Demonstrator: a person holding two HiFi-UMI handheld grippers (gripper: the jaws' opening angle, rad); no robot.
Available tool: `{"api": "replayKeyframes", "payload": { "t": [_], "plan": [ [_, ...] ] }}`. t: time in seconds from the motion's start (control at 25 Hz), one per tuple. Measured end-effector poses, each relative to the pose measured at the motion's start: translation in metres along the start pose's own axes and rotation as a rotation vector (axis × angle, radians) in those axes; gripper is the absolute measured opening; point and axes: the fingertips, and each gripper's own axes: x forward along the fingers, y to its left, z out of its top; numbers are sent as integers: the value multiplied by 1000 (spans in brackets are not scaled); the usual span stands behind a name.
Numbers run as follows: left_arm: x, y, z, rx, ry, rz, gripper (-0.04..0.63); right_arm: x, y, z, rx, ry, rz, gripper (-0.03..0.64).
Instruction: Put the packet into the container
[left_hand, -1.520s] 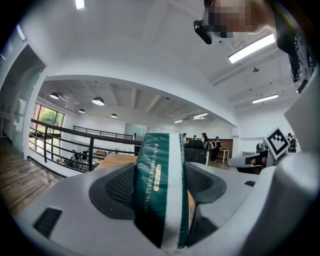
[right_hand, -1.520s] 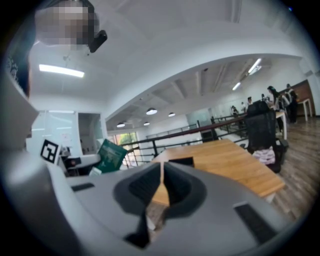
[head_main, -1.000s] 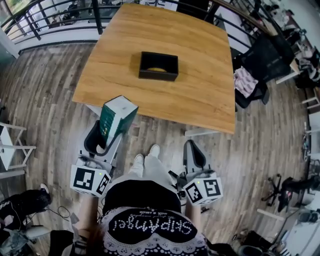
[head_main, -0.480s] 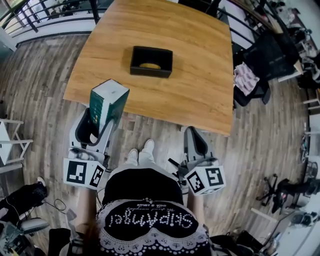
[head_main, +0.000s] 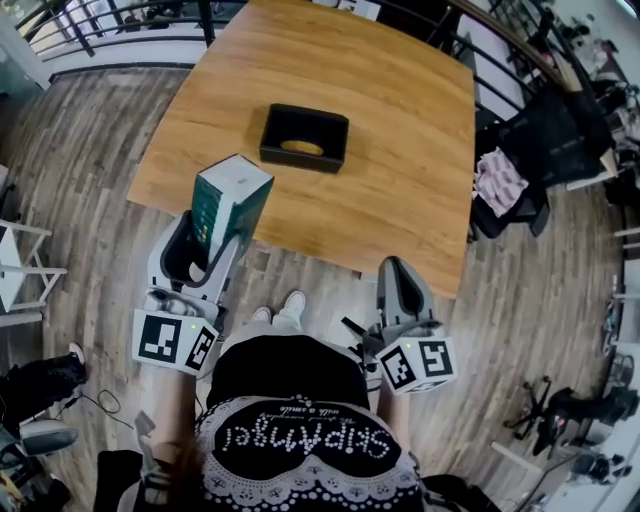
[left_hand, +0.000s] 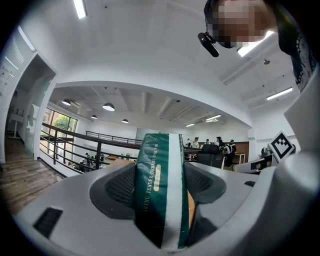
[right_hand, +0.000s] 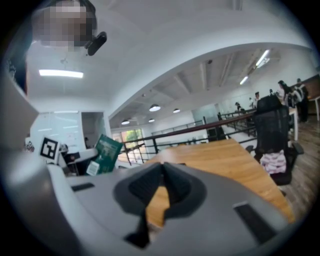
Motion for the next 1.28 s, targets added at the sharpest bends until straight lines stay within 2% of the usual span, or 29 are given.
{"api": "replayKeyframes", "payload": {
  "t": [0.4, 1.28],
  "plan": [
    [9, -10, -5, -9, -8, 41, 331, 9, -19, 4, -3, 4, 34, 41],
    [17, -11, -5, -4, -14, 21, 331, 7, -29, -13, 23, 42, -4, 40]
  ]
}}
